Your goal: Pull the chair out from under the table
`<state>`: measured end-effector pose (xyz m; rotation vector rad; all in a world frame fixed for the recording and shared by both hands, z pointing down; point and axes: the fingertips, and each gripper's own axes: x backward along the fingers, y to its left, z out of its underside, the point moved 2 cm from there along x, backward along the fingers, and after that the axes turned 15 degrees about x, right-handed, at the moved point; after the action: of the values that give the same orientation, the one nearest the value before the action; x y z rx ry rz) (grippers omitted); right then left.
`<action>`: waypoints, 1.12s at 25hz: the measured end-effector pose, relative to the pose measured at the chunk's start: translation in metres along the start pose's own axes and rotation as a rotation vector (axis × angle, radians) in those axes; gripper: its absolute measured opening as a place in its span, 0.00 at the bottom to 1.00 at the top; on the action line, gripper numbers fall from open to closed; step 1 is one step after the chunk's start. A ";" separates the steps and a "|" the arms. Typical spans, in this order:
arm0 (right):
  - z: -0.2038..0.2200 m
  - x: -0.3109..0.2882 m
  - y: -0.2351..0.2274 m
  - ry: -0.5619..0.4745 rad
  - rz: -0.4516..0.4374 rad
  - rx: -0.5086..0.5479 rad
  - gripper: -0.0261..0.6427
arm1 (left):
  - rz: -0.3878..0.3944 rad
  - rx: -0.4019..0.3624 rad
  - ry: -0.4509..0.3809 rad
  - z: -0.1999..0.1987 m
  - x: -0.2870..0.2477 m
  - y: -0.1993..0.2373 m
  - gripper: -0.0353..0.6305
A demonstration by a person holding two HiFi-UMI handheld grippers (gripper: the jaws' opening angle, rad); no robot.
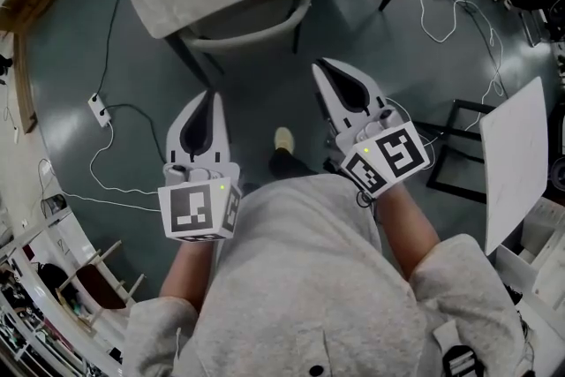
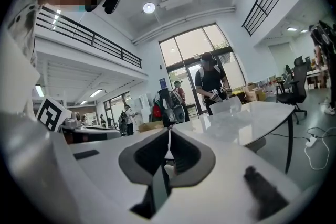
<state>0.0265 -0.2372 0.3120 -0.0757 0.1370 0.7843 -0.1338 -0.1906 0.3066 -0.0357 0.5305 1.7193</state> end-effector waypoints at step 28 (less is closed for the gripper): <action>0.003 -0.055 -0.040 0.027 -0.055 0.047 0.08 | -0.014 -0.027 0.030 -0.011 -0.055 0.016 0.08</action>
<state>0.0167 -0.3034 0.3239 -0.0452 0.1785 0.7253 -0.1389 -0.2472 0.3187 -0.0841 0.5277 1.7147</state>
